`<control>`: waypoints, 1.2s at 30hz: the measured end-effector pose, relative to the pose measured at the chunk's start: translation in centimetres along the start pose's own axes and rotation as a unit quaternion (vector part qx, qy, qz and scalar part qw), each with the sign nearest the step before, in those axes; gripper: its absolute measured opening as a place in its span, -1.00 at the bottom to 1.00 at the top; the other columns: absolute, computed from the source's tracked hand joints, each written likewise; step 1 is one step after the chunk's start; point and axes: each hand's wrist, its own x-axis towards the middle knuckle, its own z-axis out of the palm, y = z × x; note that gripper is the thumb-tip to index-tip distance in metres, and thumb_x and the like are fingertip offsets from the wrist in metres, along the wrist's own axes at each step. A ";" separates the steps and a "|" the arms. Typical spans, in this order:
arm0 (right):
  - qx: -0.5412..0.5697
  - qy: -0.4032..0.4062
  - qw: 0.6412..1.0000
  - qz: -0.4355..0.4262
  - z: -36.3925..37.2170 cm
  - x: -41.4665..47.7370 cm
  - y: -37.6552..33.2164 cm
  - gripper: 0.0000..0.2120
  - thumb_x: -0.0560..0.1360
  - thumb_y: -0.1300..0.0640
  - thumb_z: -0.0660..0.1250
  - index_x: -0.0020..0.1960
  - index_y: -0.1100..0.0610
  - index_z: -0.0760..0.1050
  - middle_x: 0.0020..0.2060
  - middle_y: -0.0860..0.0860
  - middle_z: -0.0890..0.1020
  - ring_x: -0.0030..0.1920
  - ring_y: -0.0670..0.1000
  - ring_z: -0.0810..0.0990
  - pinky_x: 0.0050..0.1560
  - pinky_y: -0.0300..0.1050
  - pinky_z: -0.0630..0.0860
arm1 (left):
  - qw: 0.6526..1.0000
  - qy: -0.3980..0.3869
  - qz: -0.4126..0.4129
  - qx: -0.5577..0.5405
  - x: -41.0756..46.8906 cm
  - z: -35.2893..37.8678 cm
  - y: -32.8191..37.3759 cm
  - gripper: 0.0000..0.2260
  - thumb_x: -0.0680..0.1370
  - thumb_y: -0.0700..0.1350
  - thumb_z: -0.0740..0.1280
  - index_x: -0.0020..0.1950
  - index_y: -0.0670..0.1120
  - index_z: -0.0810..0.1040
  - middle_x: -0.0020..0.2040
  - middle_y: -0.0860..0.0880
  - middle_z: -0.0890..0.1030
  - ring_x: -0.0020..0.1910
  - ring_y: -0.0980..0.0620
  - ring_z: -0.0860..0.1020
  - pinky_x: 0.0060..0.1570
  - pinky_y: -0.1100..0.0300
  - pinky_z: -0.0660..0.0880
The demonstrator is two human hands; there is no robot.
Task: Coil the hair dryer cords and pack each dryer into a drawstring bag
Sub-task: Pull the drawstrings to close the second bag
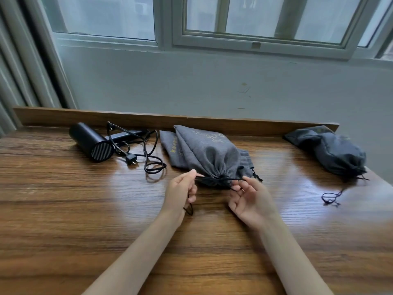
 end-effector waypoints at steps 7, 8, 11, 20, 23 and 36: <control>-0.420 0.028 0.903 -0.082 0.3 -0.7 0.1 -0.79 0.51 0.15 0.30 -0.31 0.05 0.52 -0.57 -0.14 0.25 -0.51 -0.15 0.18 -0.40 -0.30 0.17 | 0.965 0.003 0.106 0.239 -0.2 0.4 -0.9 -0.61 0.59 -0.09 0.22 -0.44 -0.13 0.50 -0.49 -0.04 0.50 -0.53 0.10 0.39 -0.53 0.32 0.31; -0.451 0.026 0.887 -0.097 0.3 -0.9 0.0 -0.81 0.51 0.14 0.30 -0.28 0.06 0.55 -0.58 -0.14 0.26 -0.56 -0.17 0.18 -0.50 -0.34 0.15 | 0.959 0.013 0.119 0.256 -0.1 0.2 -0.9 -0.62 0.59 -0.08 0.22 -0.40 -0.14 0.52 -0.46 -0.05 0.56 -0.55 0.12 0.40 -0.54 0.33 0.31; -0.465 0.036 0.877 -0.116 0.1 -0.9 -0.3 -0.81 0.53 0.12 0.28 -0.23 0.06 0.57 -0.60 -0.17 0.26 -0.60 -0.19 0.17 -0.64 -0.36 0.05 | 0.955 0.017 0.132 0.266 0.0 -0.3 -1.0 -0.62 0.61 -0.12 0.19 -0.40 -0.19 0.49 -0.45 0.01 0.61 -0.64 0.20 0.34 -0.58 0.37 0.25; -0.150 0.076 0.985 -0.030 0.3 0.4 0.1 -0.78 0.54 0.24 0.18 -0.27 0.16 0.42 -0.58 -0.10 0.28 -0.68 -0.18 0.19 -0.75 -0.39 0.02 | 0.983 0.042 0.036 0.177 0.4 -0.5 -1.2 -0.61 0.62 -0.19 0.13 -0.43 -0.16 0.34 -0.38 -0.12 0.54 -0.70 0.22 0.20 -0.67 0.39 0.12; -0.086 0.089 0.992 -0.008 0.5 0.6 0.1 -0.77 0.55 0.26 0.17 -0.29 0.18 0.39 -0.61 -0.08 0.27 -0.69 -0.17 0.18 -0.76 -0.38 0.02 | 0.987 0.067 0.011 0.143 0.6 -0.4 -1.1 -0.61 0.62 -0.19 0.13 -0.43 -0.17 0.32 -0.41 -0.11 0.48 -0.70 0.20 0.18 -0.68 0.40 0.07; -0.014 0.085 0.996 -0.033 -0.2 0.5 1.0 -0.76 0.55 0.35 0.12 -0.28 0.19 0.37 -0.48 0.00 0.42 -0.67 -0.16 0.23 -0.74 -0.38 0.07 | 0.986 0.107 -0.019 0.128 1.1 -1.0 -1.0 -0.61 0.59 -0.21 0.18 -0.46 -0.18 0.35 -0.39 -0.16 0.46 -0.70 0.19 0.14 -0.69 0.39 0.04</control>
